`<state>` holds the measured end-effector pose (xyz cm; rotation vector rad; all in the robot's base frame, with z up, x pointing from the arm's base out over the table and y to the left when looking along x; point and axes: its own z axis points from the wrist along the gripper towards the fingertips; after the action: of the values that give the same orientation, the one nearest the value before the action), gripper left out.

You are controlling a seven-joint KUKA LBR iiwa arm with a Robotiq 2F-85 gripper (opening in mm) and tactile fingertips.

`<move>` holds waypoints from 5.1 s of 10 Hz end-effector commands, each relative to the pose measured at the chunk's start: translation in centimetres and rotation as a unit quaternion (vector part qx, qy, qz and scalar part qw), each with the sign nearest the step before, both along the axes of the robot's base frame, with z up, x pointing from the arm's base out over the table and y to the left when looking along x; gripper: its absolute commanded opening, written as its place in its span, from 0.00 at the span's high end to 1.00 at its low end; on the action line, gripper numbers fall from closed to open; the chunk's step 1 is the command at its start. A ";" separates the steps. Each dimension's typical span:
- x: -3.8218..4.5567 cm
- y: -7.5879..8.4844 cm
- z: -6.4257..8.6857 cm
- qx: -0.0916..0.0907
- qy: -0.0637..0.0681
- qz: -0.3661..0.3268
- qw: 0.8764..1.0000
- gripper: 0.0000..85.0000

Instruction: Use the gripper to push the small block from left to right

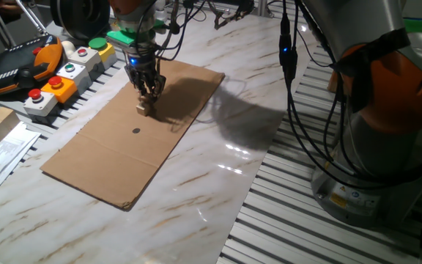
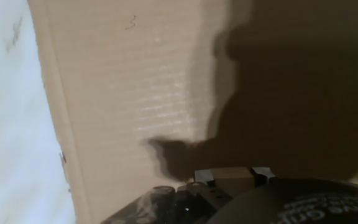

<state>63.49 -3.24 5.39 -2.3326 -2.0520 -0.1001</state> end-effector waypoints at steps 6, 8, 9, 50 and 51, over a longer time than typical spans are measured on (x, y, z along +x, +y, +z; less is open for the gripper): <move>0.10 1.3 -0.1 -0.002 -0.008 0.028 1.000 0.99; 0.05 1.7 -0.5 -0.003 -0.010 0.033 0.999 0.99; 0.01 1.9 -0.5 -0.003 -0.010 0.033 0.999 0.99; 0.04 9.4 -0.2 -0.009 -0.012 0.039 0.999 0.99; 0.06 9.7 -0.3 -0.006 -0.011 0.042 0.999 0.99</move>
<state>63.54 6.57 5.03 -2.2572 -2.1633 -0.1127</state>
